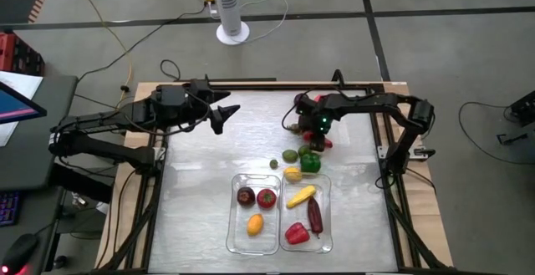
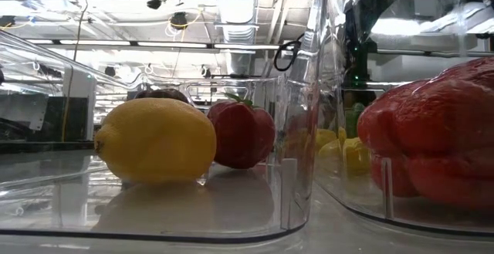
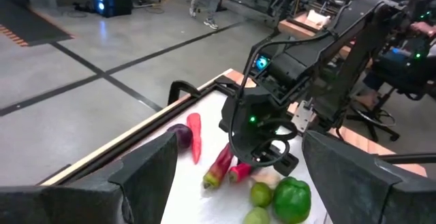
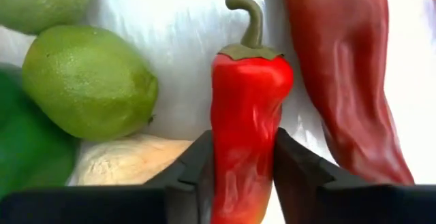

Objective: Sort produce into baskets
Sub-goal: Put the red chili pepper into the right transparent bin

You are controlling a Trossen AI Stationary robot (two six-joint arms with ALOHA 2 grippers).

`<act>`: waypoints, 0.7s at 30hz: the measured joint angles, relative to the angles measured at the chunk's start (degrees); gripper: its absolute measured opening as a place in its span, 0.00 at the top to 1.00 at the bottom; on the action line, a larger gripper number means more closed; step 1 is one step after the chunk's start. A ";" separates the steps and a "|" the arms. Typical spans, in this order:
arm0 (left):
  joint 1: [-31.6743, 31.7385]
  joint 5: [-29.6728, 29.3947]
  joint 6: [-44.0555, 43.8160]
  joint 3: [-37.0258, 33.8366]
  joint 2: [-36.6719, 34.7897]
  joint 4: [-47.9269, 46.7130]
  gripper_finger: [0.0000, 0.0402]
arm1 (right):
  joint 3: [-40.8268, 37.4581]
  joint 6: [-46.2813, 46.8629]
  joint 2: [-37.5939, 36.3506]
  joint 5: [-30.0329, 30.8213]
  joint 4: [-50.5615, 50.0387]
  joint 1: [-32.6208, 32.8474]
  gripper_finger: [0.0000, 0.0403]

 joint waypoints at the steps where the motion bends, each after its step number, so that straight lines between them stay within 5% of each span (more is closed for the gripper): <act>1: 0.00 -0.02 0.41 0.00 0.00 0.00 0.25 | 0.32 0.91 0.00 -0.02 -0.62 0.00 0.67; 11: 1.17 -6.42 6.82 0.00 0.00 4.26 0.25 | 9.35 5.65 -8.88 -1.88 -6.33 1.55 0.64; 21: 5.45 -6.30 4.48 -0.02 2.54 8.10 0.25 | 11.96 12.52 -21.35 -24.52 -5.83 7.74 0.61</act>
